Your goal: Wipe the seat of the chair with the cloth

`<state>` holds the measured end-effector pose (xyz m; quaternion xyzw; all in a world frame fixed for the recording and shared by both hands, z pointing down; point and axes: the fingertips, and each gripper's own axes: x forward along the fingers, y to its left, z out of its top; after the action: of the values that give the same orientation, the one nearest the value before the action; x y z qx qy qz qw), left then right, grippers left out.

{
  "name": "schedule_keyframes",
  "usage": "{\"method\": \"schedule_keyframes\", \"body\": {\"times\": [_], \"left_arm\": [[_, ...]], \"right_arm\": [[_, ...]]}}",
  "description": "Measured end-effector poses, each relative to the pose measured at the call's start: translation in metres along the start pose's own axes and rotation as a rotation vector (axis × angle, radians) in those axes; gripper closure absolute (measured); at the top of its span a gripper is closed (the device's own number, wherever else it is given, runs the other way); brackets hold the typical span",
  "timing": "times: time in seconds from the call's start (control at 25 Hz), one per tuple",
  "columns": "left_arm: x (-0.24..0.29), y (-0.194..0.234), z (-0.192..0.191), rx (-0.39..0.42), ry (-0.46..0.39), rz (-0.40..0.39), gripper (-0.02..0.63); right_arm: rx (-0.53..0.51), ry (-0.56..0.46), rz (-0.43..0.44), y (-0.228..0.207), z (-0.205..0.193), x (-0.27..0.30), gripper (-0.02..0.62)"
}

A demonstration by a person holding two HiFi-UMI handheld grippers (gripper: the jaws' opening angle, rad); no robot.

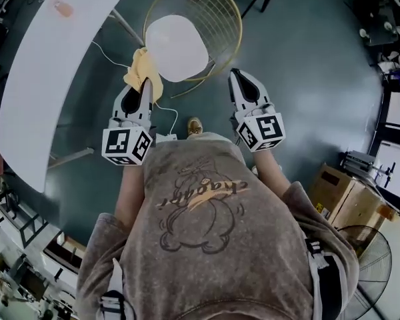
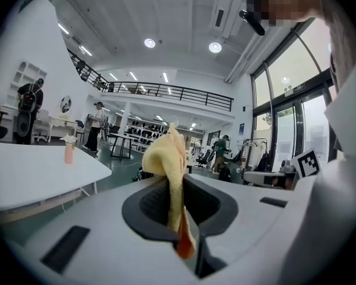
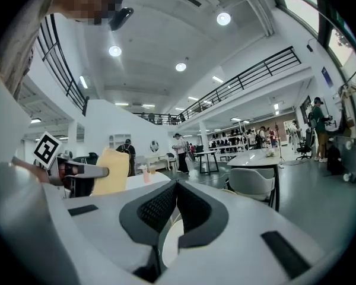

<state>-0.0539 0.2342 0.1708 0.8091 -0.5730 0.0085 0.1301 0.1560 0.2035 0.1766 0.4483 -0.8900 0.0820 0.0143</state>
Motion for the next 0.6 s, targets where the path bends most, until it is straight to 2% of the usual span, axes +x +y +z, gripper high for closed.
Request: {"method": "schedule_keyframes", "body": {"times": [0.28,0.6], "left_arm": [[0.047,0.019,0.007,0.002,0.018,0.026,0.56],[0.093,0.052,0.013,0.01,0.037,-0.036,0.56]], "right_arm": [[0.018,0.002,0.008,-0.033,0.002,0.044,0.571],[0.055,0.018,-0.062,-0.045,-0.009,0.083,0.571]]}}
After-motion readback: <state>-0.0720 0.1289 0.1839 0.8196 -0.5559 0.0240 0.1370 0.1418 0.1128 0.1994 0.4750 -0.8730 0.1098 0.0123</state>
